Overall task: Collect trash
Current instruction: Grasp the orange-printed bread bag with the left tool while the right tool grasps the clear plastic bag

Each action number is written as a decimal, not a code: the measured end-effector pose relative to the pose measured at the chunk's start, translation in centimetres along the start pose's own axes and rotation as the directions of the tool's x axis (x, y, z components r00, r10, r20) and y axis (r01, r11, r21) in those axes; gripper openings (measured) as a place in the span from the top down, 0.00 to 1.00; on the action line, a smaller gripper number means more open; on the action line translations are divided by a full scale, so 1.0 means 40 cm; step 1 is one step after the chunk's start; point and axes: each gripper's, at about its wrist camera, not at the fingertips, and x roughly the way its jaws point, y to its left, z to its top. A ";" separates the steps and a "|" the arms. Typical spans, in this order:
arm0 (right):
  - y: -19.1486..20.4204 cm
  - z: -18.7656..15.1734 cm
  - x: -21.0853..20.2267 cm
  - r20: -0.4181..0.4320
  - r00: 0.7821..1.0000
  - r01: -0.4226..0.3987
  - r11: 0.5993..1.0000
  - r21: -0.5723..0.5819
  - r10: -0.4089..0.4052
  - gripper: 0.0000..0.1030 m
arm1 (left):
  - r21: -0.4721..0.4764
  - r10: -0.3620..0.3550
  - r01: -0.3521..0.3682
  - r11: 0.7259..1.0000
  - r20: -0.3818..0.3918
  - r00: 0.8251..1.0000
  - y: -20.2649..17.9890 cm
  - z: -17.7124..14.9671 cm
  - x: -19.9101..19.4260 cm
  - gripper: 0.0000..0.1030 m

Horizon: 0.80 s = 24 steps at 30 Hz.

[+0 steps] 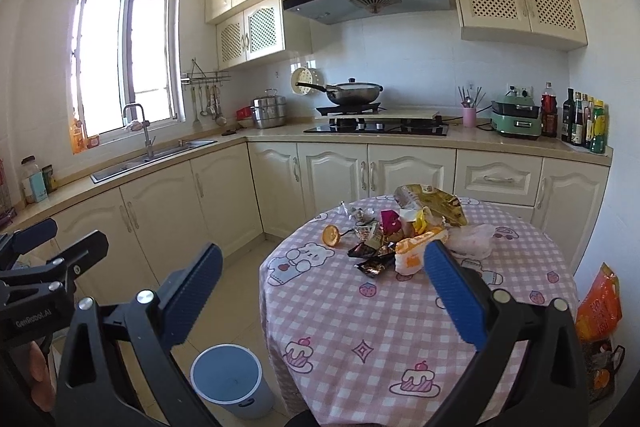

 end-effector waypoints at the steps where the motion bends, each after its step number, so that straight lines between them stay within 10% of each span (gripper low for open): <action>1: -0.012 0.002 0.013 -0.002 1.000 0.004 1.000 0.010 -0.004 0.04 | 0.006 -0.005 0.005 1.000 -0.010 1.000 -0.007 0.005 0.014 0.07; 13: -0.191 -0.018 0.217 -0.124 0.984 0.139 0.986 0.089 -0.128 0.04 | 0.091 -0.044 0.060 0.994 -0.172 0.984 -0.127 0.015 0.244 0.07; 24: -0.397 -0.086 0.398 -0.263 0.934 0.285 0.947 0.149 -0.240 0.04 | 0.082 -0.212 0.260 0.962 -0.374 0.903 -0.327 -0.031 0.518 0.07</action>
